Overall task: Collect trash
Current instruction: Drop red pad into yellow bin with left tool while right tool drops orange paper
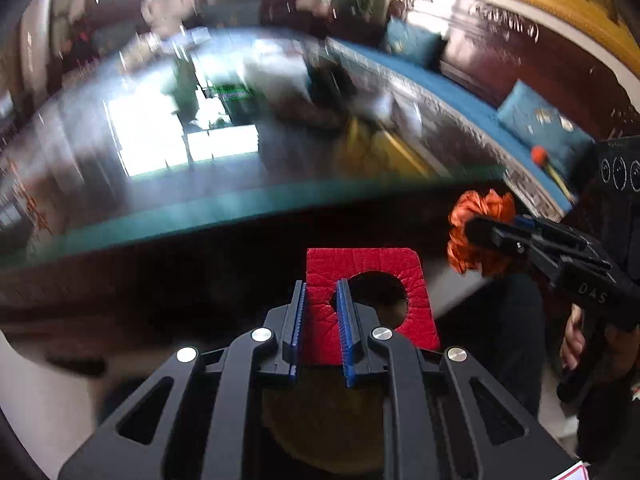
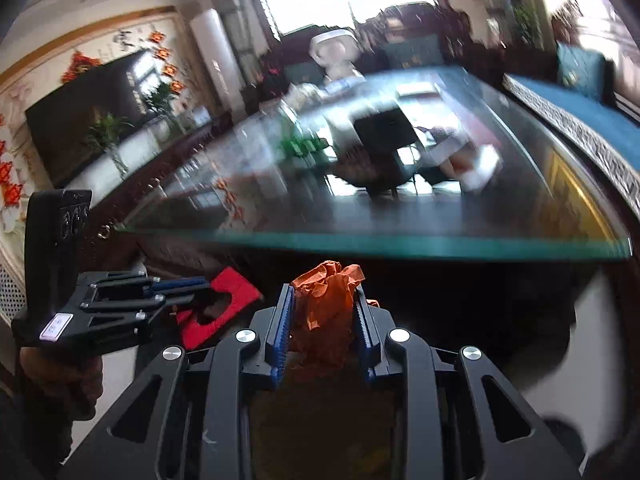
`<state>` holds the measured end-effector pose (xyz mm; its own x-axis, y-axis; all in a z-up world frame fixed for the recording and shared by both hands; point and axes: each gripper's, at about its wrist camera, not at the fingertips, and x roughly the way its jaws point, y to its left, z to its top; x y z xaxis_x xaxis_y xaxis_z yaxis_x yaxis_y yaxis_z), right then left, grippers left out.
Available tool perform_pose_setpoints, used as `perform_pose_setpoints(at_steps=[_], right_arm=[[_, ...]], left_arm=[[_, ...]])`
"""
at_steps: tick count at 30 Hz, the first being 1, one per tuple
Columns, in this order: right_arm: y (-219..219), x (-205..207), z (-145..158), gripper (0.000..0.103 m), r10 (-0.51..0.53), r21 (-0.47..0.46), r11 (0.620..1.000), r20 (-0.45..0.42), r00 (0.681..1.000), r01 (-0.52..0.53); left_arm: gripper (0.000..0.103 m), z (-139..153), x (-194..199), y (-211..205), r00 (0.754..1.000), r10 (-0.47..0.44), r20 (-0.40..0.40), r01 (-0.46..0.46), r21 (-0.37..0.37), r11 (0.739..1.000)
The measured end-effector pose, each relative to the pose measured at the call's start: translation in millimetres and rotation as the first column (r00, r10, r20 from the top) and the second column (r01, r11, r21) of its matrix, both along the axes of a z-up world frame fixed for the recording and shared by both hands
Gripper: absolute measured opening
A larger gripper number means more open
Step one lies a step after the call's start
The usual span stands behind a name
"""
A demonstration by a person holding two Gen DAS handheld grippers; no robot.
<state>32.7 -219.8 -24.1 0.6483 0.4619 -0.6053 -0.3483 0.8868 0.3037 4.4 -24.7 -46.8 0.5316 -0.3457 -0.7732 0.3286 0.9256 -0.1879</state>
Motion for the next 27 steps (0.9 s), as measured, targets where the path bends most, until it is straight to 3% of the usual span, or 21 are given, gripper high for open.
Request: perform_pose_setpoints(at_steps=[4,8,10,11,12,15,23,26,27], right_arm=[[-13.4,-15.5,-28.6,0.028,-0.03,0.004,1.0,-0.09,0.996,0.03],[-21.5,-26.2,-39.9,0.028,-0.042,-0.001,0.999,-0.121,0.992,0.042],[-24.2,-28.3,-42.6,0.028,-0.045,-0.001,0.999,-0.125,0.991,0.045],[-24.9,-29.3,-43.9,0.028,-0.045,-0.002,0.999,-0.127,0.991,0.045],[-24.8,-30.8,-45.1,0.028,-0.045,-0.002,0.999,-0.128,0.991,0.045],[-20.7,-31.5,-47.8,0.028,-0.035,-0.008,0.999,-0.137,0.99,0.034],[6.8,-30.5,-64.7,0.029,0.036,-0.026,0.999,-0.189,0.981,-0.042],[17.2,-31.6,-67.1,0.036,0.069,-0.036,0.996,-0.203,0.977,-0.078],[21.7,-31.6,-67.5,0.045,0.081,-0.048,0.995,-0.208,0.975,-0.093]], left_arm=[[0.016,-49.8,-14.8,-26.4,0.991,-0.038,-0.127,0.042,0.03,0.999],[0.017,-78.0,-21.0,-40.9,0.977,-0.067,-0.203,0.077,0.039,0.996],[0.032,-84.2,-23.5,-45.2,0.971,-0.074,-0.229,0.085,0.039,0.996],[0.051,-85.2,-24.3,-45.4,0.97,-0.071,-0.233,0.08,0.032,0.996],[0.063,-86.0,-25.1,-44.5,0.969,-0.072,-0.235,0.081,0.029,0.996],[0.063,-84.2,-25.1,-40.6,0.972,-0.065,-0.224,0.077,0.047,0.996],[0.063,-75.3,-12.1,-6.1,0.978,0.049,-0.202,-0.036,0.068,0.997],[0.064,-69.5,-11.1,4.4,0.98,0.076,-0.186,-0.065,0.067,0.996],[0.064,-68.4,-11.0,6.6,0.98,0.08,-0.184,-0.069,0.066,0.995]])
